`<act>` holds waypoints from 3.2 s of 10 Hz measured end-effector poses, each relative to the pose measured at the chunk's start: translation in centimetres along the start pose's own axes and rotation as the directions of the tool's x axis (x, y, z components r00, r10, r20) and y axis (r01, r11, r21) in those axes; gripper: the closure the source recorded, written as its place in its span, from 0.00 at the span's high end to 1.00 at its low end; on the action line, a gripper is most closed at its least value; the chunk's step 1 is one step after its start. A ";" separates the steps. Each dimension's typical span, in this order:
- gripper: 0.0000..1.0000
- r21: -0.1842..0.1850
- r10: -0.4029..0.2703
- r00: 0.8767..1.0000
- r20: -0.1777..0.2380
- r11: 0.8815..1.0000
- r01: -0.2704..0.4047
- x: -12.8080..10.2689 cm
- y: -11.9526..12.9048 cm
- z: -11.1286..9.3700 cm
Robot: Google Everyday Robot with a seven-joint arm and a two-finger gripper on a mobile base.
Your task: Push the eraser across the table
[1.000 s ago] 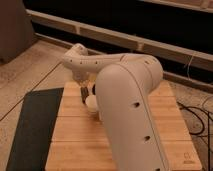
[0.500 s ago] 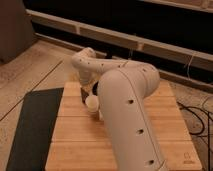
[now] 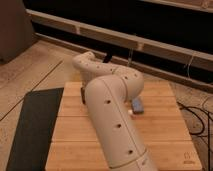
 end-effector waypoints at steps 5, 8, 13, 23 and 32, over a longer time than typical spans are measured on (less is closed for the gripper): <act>0.00 0.051 -0.007 1.000 -0.025 0.999 0.009 -2.0 1.1 -1.4; 0.00 0.025 0.031 0.995 -0.091 0.999 -0.029 -1.6 1.0 0.2; 0.00 0.035 0.014 1.000 0.010 0.999 -0.015 -4.9 -0.3 0.0; 0.00 0.079 -0.103 0.915 0.390 0.994 0.079 -12.7 -1.1 -7.8; 0.00 0.181 -0.341 0.912 0.228 0.935 0.304 -8.0 6.3 -1.8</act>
